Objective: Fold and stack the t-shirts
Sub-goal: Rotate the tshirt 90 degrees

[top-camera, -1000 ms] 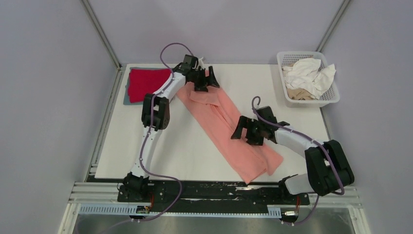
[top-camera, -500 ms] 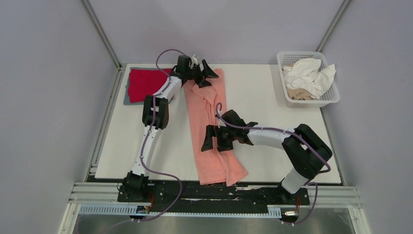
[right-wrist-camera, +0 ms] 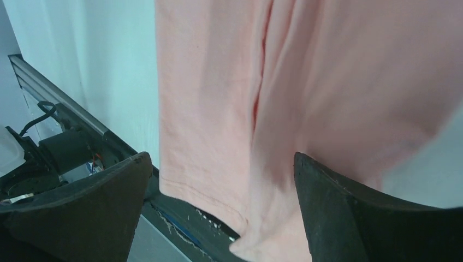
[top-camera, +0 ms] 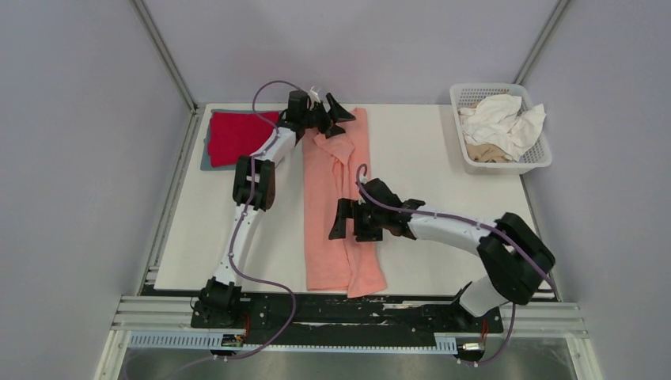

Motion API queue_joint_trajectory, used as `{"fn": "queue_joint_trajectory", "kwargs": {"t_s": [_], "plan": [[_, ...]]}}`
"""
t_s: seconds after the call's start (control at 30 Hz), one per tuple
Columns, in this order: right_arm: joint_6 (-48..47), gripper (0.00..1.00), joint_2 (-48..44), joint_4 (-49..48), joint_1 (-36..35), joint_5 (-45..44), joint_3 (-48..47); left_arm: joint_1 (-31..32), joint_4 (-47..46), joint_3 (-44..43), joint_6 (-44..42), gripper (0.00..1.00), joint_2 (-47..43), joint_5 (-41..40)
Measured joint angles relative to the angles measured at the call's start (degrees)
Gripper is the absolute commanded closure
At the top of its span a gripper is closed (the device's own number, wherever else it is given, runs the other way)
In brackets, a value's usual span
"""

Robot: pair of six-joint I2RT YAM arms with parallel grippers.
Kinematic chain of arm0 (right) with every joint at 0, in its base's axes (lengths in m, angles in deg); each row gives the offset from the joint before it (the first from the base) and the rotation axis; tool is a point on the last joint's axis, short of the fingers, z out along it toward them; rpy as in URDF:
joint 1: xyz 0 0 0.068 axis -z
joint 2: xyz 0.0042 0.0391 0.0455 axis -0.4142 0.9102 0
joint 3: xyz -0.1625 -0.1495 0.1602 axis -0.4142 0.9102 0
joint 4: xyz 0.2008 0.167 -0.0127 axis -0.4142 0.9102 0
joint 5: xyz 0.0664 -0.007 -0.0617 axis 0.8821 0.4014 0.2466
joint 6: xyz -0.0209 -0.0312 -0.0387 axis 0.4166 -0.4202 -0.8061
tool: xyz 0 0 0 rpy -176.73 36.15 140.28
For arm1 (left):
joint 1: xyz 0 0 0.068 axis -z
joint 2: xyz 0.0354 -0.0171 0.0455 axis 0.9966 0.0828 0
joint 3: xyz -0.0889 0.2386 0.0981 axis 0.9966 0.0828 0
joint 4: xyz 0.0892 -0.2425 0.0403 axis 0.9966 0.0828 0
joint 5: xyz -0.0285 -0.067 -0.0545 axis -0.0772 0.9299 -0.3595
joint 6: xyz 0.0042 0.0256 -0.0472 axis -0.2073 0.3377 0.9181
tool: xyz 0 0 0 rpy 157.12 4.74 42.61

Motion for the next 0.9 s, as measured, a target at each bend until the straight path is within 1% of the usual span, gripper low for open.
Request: {"fn": "queue_joint_trajectory", "kwargs": {"t_s": [0.13,0.27,0.37,0.47,0.57,0.6,0.67,0.73,0.83,0.87,0.9], "plan": [[-0.1,0.00,-13.0,4.0,0.3,-6.2,4.3,0.0,2.5,1.0,-3.1,0.00,-1.5,-1.0],[-0.1,0.00,-26.9,5.0,0.5,-10.1,9.4,0.1,9.7,5.8,-8.7,0.00,-7.3,-3.7],[0.0,0.01,-33.8,5.8,0.5,-11.2,14.2,0.2,15.3,8.4,-13.1,0.00,-15.9,-5.9],[0.0,0.05,-37.1,7.6,0.6,-10.2,18.8,0.9,20.5,12.4,-18.1,0.00,-25.9,-9.0],[0.0,0.12,-39.1,9.1,0.6,-7.9,22.1,2.3,23.9,20.6,-22.1,0.00,-38.5,-14.3],[0.0,0.15,-39.5,9.2,0.6,-7.2,23.1,3.1,24.0,25.2,-22.9,0.00,-43.3,-16.9],[-0.1,0.23,-39.7,9.6,0.6,-5.8,24.6,5.3,23.4,37.6,-23.8,0.00,-54.1,-22.1],[-0.4,0.26,-39.1,10.1,0.6,-4.1,25.6,8.5,21.4,53.4,-23.7,0.00,-66.1,-26.9],[-1.0,0.31,-37.3,10.2,0.6,-1.9,26.3,13.2,18.7,74.7,-22.3,0.00,-81.2,-31.3],[-1.3,0.33,-36.7,10.2,0.6,-1.4,26.5,14.5,18.6,80.1,-21.6,0.00,-85.1,-32.4],[-1.6,0.38,-36.1,10.2,0.6,-1.0,26.7,15.8,18.4,86.0,-20.5,0.00,-88.9,-33.8]]}}
